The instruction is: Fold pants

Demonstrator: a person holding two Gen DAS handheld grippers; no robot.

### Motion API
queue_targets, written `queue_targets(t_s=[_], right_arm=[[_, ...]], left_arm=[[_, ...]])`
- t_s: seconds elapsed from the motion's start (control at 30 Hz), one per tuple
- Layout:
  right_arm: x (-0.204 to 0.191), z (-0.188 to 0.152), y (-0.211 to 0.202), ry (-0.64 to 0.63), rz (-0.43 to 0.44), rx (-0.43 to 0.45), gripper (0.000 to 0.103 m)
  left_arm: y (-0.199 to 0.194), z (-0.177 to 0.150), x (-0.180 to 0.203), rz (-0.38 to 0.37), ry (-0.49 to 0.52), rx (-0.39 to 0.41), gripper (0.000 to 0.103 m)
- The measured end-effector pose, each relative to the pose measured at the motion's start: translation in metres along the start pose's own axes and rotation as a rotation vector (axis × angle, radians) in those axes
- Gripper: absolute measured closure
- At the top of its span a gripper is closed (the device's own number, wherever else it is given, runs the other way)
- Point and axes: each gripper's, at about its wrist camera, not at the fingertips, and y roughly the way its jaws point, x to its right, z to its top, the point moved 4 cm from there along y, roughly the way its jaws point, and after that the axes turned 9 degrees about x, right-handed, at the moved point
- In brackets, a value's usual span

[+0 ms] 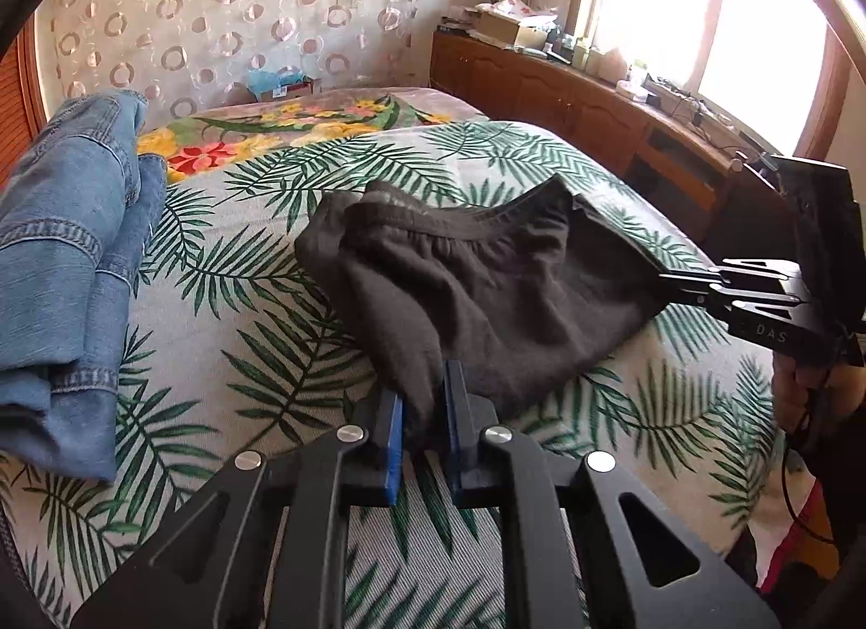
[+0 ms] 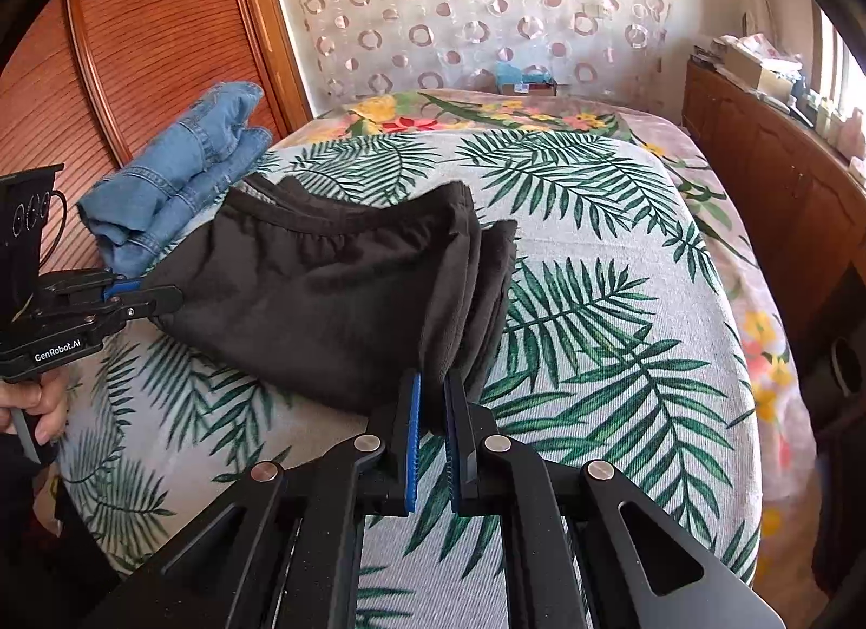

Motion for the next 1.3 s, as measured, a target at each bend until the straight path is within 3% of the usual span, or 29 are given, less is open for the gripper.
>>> queue_targets(t_s=[0.33,0.9,1.03,1.1,1.17,1.3], right_arm=[[-0.018,-0.023,-0.045,-0.035,0.044,0.016,0.095],[-0.027,-0.039,-0.062,-0.037,0.032,0.002,0.095],[-0.025,-0.038,-0.071,-0.039,0.014,0.011,0.095],[-0.024,-0.035,-0.075,-0.041,0.001,0.020,0.095],[-0.023,-0.033,-0.076,-0.043,-0.005,0.030,0.094],[-0.022,-0.025,-0.072,-0.052,-0.019,0.043,0.091]], left_arm=[[-0.045,-0.026,0.016,-0.024,0.005,0.027,0.089],[-0.046,-0.035,0.012,0.008,0.002,-0.004,0.086],[-0.050,-0.031,0.010,0.023,0.008,0.008,0.079],[-0.051,-0.027,0.008,0.017,0.006,0.018,0.071],[-0.050,-0.025,0.006,0.017,0.006,0.020,0.056],[-0.041,-0.017,0.003,0.025,0.010,0.015,0.055]])
